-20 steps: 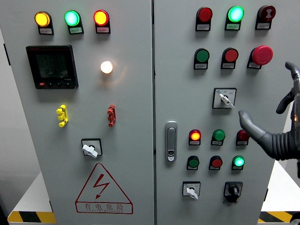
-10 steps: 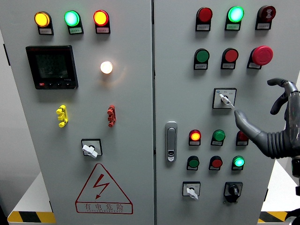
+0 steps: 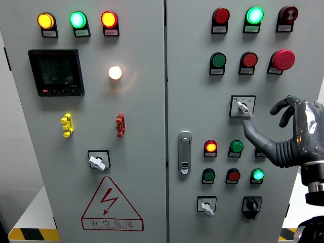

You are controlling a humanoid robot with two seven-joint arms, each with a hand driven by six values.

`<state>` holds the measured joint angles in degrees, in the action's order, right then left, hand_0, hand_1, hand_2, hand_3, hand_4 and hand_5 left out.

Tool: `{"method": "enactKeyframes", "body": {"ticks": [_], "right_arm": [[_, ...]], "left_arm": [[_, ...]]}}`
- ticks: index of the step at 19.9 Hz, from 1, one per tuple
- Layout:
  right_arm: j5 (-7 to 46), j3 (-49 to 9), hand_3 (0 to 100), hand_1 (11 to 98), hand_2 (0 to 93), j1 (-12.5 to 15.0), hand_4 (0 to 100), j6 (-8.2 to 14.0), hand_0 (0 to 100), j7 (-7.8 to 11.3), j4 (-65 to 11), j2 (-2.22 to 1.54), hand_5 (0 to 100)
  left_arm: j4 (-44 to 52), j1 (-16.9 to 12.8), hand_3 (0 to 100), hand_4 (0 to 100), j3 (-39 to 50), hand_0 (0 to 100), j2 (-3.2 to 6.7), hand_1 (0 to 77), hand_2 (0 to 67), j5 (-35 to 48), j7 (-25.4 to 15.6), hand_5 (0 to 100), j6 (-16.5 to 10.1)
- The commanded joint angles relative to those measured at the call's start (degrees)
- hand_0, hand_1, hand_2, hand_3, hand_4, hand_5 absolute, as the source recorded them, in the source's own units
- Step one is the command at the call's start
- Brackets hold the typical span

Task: Rotate and turn off gray switch
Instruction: 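Close the right hand's fingers around the white switch handle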

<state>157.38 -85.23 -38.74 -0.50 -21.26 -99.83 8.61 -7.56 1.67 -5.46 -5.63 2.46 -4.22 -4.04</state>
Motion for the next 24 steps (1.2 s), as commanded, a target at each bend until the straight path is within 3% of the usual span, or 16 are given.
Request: {"method": "enactKeyframes", "body": {"ticks": [1,10,24], "right_arm": [[-0.1,0.0,82,38.1,63.2,-0.8,95,0.1,0,-0.01,1.5,0.09,91],[-0.3,0.2,82,37.0,63.1,-3.4,95,0.1,0,0.34,5.4,0.09,90],[-1.5,0.2,81,36.0,63.2,-5.3,96,0.2,0,0.52,9.0,0.09,90]], "left_arm": [[0.0,0.0,19,8,0.0,88,0.00,0.0,13.2,0.0,0.0,11,0.0],[0.0,0.0,19,8,0.0,88,0.00,0.0,13.3,0.0,0.0,11,0.0],[0.0,0.0,19,8,0.0,88,0.00,0.0,13.3,0.0,0.0,11,0.0]]}}
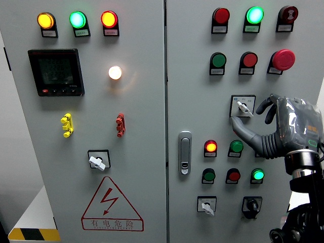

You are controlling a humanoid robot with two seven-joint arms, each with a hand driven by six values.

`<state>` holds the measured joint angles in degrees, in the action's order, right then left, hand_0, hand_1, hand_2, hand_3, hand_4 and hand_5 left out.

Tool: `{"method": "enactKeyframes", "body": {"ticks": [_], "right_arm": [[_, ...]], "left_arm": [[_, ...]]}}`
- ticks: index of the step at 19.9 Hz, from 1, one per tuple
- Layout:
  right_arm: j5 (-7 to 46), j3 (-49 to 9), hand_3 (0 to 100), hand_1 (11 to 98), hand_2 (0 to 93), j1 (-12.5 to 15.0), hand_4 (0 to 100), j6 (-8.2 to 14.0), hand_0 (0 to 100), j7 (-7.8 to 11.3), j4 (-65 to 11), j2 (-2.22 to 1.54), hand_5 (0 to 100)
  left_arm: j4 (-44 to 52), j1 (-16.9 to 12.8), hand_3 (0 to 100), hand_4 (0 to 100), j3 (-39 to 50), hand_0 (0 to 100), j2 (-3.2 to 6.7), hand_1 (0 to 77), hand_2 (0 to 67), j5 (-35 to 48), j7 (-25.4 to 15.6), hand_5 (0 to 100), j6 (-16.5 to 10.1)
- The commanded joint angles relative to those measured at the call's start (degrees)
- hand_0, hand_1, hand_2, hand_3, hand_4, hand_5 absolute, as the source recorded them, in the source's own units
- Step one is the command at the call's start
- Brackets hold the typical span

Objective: Rotate and turn off gray switch

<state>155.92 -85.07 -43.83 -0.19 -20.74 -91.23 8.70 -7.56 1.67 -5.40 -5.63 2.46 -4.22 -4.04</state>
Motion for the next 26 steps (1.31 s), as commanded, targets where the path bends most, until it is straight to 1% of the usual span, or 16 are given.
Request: {"method": "enactKeyframes", "body": {"ticks": [1,6,7,8,9,10,11,12,13,14,15,16,19,20,21,26], "right_arm": [[0.0,0.0,81,35.8,63.2,-0.4,96,-0.1,0,0.00,0.6,0.00,90],[0.0,0.2,81,35.0,63.3,-0.6,96,-0.1,0,0.00,1.3,0.00,90],[-0.1,0.3,81,34.8,63.3,-1.0,96,-0.1,0,-0.09,1.6,0.09,90],[0.0,0.3,81,34.7,63.3,-1.1,96,-0.1,0,-0.09,1.8,0.00,90],[0.0,0.4,81,34.5,63.4,-1.1,96,-0.1,0,-0.09,1.8,0.09,90],[0.0,0.5,81,34.3,63.6,-1.2,96,-0.1,0,-0.09,1.8,0.00,90],[0.0,0.7,81,34.1,63.9,-1.2,96,-0.1,0,-0.17,1.8,0.00,90],[0.0,0.9,81,34.1,63.9,-1.3,96,-0.1,0,-0.17,1.8,0.09,90],[0.0,0.9,81,33.9,64.0,-1.3,96,-0.2,0,-0.17,1.9,0.09,90],[0.0,1.0,81,33.7,64.0,-1.4,96,-0.1,0,-0.17,2.0,0.00,90],[-0.1,1.1,81,33.9,64.1,-1.4,96,-0.1,0,-0.17,2.2,0.00,90],[-0.1,1.1,81,34.0,64.4,-1.5,96,-0.1,0,-0.17,2.4,0.09,90],[-0.1,1.1,81,33.3,65.2,-1.9,96,-0.1,0,-0.17,2.6,0.09,90],[0.0,1.1,81,33.4,65.2,-1.9,96,-0.1,0,-0.17,2.7,0.00,90],[-0.1,1.1,82,33.5,65.2,-2.0,96,-0.1,0,-0.17,2.7,0.09,90],[0.0,1.2,82,33.0,65.3,-2.6,96,-0.2,0,-0.17,3.0,0.09,90]], "left_arm": [[0.0,0.0,19,8,-0.1,88,0.00,0.0,13.3,0.0,0.0,11,0.0],[0.0,0.0,19,8,-0.1,88,0.00,0.0,13.3,0.0,0.0,11,0.0],[0.0,0.0,19,8,-0.1,88,0.00,0.0,13.3,0.0,0.0,11,0.0],[0.0,0.0,19,8,-0.1,88,0.00,0.0,13.3,0.0,0.0,11,0.0],[0.0,0.0,19,8,-0.1,88,0.00,0.0,13.3,0.0,0.0,11,0.0],[0.0,0.0,19,8,-0.1,88,0.00,0.0,13.3,0.0,0.0,11,0.0],[0.0,0.0,19,8,-0.1,88,0.00,0.0,13.3,0.0,0.0,11,0.0],[0.0,0.0,19,8,-0.1,88,0.00,0.0,13.3,0.0,0.0,11,0.0],[0.0,0.0,19,8,-0.1,88,0.00,0.0,13.3,0.0,0.0,11,0.0],[0.0,0.0,19,8,-0.1,88,0.00,0.0,13.3,0.0,0.0,11,0.0],[0.0,0.0,19,8,-0.1,88,0.00,0.0,13.3,0.0,0.0,11,0.0],[0.0,0.0,19,8,-0.1,88,0.00,0.0,13.3,0.0,0.0,11,0.0],[0.0,0.0,19,8,-0.1,88,0.00,0.0,13.3,0.0,0.0,11,0.0],[0.0,0.0,19,8,0.0,88,0.00,0.0,13.3,0.0,0.0,11,0.0],[0.0,0.0,19,8,-0.1,88,0.00,0.0,13.3,0.0,0.0,11,0.0],[0.0,0.0,19,8,-0.1,88,0.00,0.0,13.3,0.0,0.0,11,0.0]]}}
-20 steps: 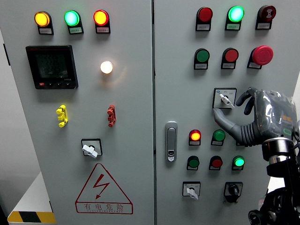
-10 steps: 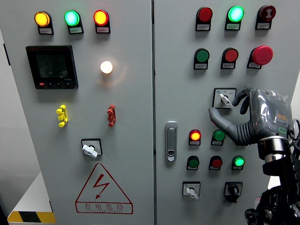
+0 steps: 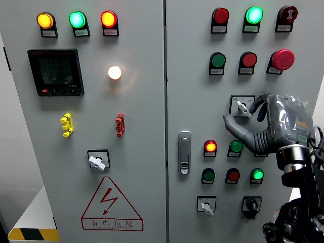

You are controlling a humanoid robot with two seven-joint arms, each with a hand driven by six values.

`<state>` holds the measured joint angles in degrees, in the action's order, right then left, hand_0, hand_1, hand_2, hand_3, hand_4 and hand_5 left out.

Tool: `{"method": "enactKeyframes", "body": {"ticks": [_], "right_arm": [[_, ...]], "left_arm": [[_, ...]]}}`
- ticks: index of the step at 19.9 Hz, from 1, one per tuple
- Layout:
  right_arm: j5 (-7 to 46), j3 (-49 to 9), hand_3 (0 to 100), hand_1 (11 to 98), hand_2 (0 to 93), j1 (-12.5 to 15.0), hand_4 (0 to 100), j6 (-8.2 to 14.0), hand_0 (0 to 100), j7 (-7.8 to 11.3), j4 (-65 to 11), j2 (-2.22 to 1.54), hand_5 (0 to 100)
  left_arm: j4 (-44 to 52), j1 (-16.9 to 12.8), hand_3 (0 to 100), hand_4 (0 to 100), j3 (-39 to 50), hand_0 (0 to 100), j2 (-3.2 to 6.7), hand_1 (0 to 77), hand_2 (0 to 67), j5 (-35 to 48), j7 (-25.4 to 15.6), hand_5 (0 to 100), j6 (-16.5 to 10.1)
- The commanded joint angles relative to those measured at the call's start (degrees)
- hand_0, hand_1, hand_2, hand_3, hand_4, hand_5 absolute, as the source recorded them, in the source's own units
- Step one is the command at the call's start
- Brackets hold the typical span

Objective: Rotate and turn off gray switch

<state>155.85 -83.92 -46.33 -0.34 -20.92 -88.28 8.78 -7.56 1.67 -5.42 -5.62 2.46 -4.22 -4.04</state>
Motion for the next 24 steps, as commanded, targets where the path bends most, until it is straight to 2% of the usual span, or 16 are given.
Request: {"method": "enactKeyframes", "body": {"ticks": [1,6,17,19,24], "right_arm": [[0.1,0.1,82,33.0,65.4,-0.1,96,0.0,0,0.00,0.1,0.01,90],[0.1,0.2,82,33.5,66.1,-0.2,96,0.1,2,-0.26,0.3,0.01,90],[0.1,0.9,83,34.5,67.4,-0.6,97,0.0,42,-0.35,0.8,0.01,91],[0.1,0.9,83,34.5,67.4,-0.6,97,0.1,47,-0.44,0.8,0.01,91],[0.1,1.2,83,35.0,67.3,-0.6,96,0.1,52,-0.70,1.2,-0.08,91]], "left_arm": [[0.0,0.0,19,8,0.0,88,0.00,0.0,13.3,0.0,0.0,11,0.0],[0.0,0.0,19,8,0.0,88,0.00,0.0,13.3,0.0,0.0,11,0.0],[0.0,0.0,19,8,0.0,88,0.00,0.0,13.3,0.0,0.0,11,0.0],[0.0,0.0,19,8,0.0,88,0.00,0.0,13.3,0.0,0.0,11,0.0],[0.0,0.0,19,8,0.0,88,0.00,0.0,13.3,0.0,0.0,11,0.0]]}}
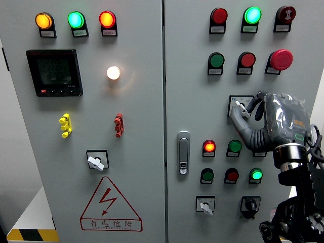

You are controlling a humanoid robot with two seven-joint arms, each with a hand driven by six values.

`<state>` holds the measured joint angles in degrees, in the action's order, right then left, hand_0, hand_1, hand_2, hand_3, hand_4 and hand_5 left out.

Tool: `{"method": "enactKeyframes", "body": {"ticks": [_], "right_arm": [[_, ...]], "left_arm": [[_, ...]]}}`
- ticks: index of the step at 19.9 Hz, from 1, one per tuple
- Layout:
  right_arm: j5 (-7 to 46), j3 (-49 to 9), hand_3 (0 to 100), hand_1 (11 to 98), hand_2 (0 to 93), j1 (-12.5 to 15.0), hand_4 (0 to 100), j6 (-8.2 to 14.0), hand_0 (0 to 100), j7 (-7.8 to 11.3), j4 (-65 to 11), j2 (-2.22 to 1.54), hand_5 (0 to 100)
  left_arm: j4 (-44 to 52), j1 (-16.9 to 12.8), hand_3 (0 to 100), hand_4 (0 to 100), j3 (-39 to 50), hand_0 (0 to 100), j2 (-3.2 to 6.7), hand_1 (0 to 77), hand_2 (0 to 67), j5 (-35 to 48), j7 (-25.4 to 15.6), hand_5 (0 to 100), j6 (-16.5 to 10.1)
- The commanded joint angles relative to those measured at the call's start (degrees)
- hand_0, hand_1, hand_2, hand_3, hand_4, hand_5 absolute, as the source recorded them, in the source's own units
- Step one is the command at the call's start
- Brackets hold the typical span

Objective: Rotate and turn off gray switch

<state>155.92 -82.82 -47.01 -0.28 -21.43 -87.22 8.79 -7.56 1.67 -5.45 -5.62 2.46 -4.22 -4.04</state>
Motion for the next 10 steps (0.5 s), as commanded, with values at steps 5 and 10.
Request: {"method": "enactKeyframes", "body": {"ticks": [5,10], "right_arm": [[0.0,0.2,83,35.5,67.3,0.0,97,0.0,55,-0.54,0.1,0.00,90],[0.0,0.2,83,35.3,67.3,0.0,97,0.0,58,-0.63,0.1,0.00,90]], "left_arm": [[0.0,0.0,19,8,0.0,88,0.00,0.0,13.2,0.0,0.0,11,0.0],[0.0,0.0,19,8,0.0,88,0.00,0.0,13.2,0.0,0.0,11,0.0]]}}
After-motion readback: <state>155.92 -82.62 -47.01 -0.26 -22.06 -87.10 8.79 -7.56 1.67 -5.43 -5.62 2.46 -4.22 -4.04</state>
